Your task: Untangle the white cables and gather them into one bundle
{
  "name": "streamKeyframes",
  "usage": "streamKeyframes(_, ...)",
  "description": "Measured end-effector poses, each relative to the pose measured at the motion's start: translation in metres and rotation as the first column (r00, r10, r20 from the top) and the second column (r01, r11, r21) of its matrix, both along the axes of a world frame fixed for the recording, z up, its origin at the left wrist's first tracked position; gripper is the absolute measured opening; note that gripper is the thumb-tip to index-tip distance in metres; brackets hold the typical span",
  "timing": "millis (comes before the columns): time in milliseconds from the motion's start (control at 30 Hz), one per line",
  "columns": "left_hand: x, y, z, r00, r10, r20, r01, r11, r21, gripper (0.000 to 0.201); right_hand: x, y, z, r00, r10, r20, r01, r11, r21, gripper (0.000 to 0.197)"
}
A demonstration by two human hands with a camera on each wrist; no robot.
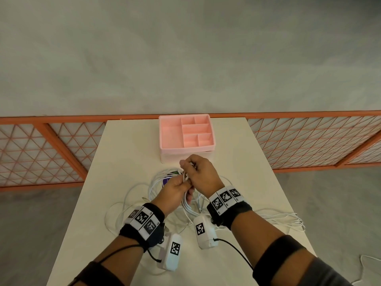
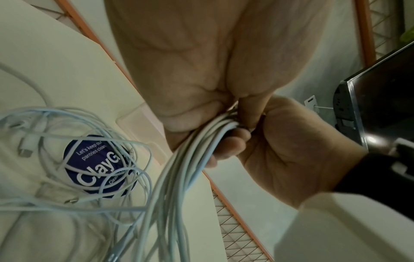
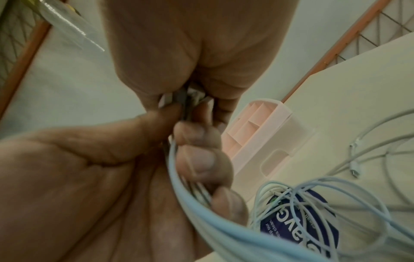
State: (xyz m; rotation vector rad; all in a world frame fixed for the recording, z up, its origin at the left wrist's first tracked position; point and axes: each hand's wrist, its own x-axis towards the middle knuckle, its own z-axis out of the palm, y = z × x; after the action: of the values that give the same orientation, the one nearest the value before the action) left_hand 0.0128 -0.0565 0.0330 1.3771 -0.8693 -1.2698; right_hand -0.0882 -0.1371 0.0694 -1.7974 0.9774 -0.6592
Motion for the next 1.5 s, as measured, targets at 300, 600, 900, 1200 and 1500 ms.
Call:
streamKeyframes(300,0.01,-0.005,0.031,0.769,0.409,-0.49,-0.461,0.887,0.017,0.03,-0.012,0.022,-0.013,0.965,0.255,0.061,-0.262,0.926,0.273,0.043)
streamKeyframes(600,0.02,-0.002,0.034,0.819,0.38,-0.43,-0.42,0.907,0.001,0.029,-0.051,0.0,-0.043,0.723,0.37,-0.584,-0.168,0.914,0.37,0.038)
streamKeyframes(900,0.016,-0.004,0.01,0.925,0.379,0.005,-0.378,0.924,-0.049,0.02,-0.031,-0.002,-0.002,0.991,0.117,0.07,-0.135,0.916,0.378,0.009)
streamKeyframes(1200,0.014,0.006,0.01,0.939,0.271,-0.213,-0.282,0.959,-0.021,0.013,-0.026,-0.027,0.046,0.772,-0.414,0.483,0.175,0.868,0.464,0.019)
streamKeyframes(1500,0.014,-0.007,0.006,0.935,0.346,-0.078,-0.351,0.935,-0.054,0.023,-0.022,-0.009,0.006,0.845,0.094,-0.527,-0.264,0.929,-0.259,0.035)
